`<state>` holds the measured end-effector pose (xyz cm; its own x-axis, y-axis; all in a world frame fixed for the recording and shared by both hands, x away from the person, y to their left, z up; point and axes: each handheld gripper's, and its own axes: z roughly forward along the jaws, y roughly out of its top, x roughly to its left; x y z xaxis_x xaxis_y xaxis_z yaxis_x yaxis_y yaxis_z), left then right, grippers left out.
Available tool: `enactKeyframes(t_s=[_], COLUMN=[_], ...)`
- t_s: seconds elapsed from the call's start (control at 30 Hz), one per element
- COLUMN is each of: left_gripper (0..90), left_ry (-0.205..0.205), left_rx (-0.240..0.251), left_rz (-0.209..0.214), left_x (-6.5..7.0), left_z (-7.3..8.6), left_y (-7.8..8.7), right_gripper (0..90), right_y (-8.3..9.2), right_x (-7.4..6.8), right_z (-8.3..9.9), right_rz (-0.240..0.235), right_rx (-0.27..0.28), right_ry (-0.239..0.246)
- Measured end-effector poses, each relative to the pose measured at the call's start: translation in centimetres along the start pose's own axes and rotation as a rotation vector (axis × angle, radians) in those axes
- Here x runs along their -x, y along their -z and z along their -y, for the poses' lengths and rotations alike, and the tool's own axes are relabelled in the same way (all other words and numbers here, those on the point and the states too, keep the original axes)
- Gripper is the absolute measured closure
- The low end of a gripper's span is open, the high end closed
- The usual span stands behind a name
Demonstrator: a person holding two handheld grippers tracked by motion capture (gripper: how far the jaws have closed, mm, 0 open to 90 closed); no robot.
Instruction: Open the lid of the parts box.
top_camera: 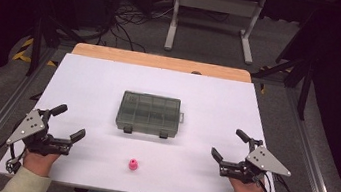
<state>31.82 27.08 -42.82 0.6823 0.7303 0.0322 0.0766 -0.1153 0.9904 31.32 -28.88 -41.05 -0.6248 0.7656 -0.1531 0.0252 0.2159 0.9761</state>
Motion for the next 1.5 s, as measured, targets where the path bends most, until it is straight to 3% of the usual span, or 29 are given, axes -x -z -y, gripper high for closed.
enactKeyframes(t_s=[0.4,0.7,0.9,1.07,1.2,1.27,1.5], left_gripper=[0.4,1.6,2.2,2.1,2.8,2.9,3.2], left_ry=[0.054,0.029,0.074,0.069,0.066,0.073,0.060], left_rx=[0.015,-0.032,-0.028,-0.044,-0.066,-0.089,-0.102], left_rz=[0.014,-0.001,0.011,0.043,0.056,0.083,0.105], left_x=[-0.3,-0.3,-0.9,-1.1,-1.3,-1.4,-1.6], left_z=[0.4,-0.1,-0.6,-1.3,-1.6,-1.7,-1.9], left_y=[-0.1,-0.2,-0.8,-2.2,-3.5,-4.3,-5.9], right_gripper=[3.0,2.3,2.8,4.3,4.7,4.3,2.2], right_y=[0.1,0.1,-0.7,-1.8,-2.7,-3.1,-4.6], right_x=[0.1,0.1,0.3,0.4,0.1,0.0,0.0], right_z=[0.1,0.1,-0.4,-1.0,-1.5,-1.7,-2.0], right_rz=[0.002,-0.013,-0.037,-0.094,-0.104,-0.106,-0.144], right_rx=[0.016,0.022,-0.008,-0.001,-0.024,-0.035,-0.038], right_ry=[-0.015,-0.022,-0.050,-0.047,-0.027,-0.020,-0.051])
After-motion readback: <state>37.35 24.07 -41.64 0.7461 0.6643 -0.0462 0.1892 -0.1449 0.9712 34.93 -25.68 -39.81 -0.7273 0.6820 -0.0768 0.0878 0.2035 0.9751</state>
